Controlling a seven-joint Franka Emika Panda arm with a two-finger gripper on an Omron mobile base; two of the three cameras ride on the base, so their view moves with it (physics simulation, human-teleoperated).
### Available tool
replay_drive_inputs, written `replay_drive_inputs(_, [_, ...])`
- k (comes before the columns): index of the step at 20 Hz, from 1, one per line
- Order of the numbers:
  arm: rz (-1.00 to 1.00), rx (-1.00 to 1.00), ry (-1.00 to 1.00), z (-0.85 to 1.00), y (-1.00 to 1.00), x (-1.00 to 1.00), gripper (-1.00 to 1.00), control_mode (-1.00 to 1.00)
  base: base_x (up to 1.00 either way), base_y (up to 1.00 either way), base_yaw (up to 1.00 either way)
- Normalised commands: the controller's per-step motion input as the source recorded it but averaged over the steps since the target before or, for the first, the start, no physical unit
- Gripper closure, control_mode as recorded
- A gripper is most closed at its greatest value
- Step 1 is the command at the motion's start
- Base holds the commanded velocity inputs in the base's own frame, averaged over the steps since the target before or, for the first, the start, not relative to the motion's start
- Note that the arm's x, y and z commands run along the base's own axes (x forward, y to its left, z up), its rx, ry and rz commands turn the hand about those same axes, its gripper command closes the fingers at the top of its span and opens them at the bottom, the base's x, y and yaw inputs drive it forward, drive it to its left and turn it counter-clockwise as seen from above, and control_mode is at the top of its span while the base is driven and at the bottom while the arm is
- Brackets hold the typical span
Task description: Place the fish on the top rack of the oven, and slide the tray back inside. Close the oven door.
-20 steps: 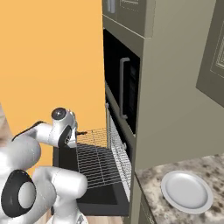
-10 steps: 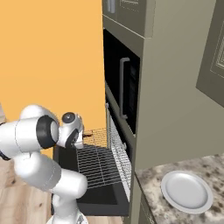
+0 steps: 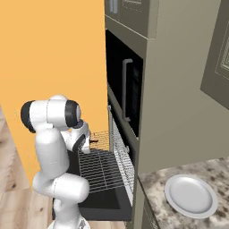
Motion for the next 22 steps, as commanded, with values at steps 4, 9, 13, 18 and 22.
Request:
replay_drive_inputs(4, [0.00,0.00,0.03,-0.60,0.00,0.55,1.00,-1.00,0.00,0.00,0.00])
replay_drive_inputs(9, [0.00,0.00,0.02,-0.60,0.00,0.54,1.00,-1.00,0.00,0.00,0.00])
replay_drive_inputs(13, [0.00,0.00,0.02,-0.60,0.00,0.48,1.00,-1.00,0.00,0.00,0.00])
replay_drive_inputs(18, [0.00,0.00,0.01,-0.63,0.00,0.46,1.00,-1.00,0.00,0.00,0.00])
replay_drive_inputs(22, [0.00,0.00,0.00,-0.67,0.00,0.42,-1.00,-1.00,0.00,0.00,0.00])
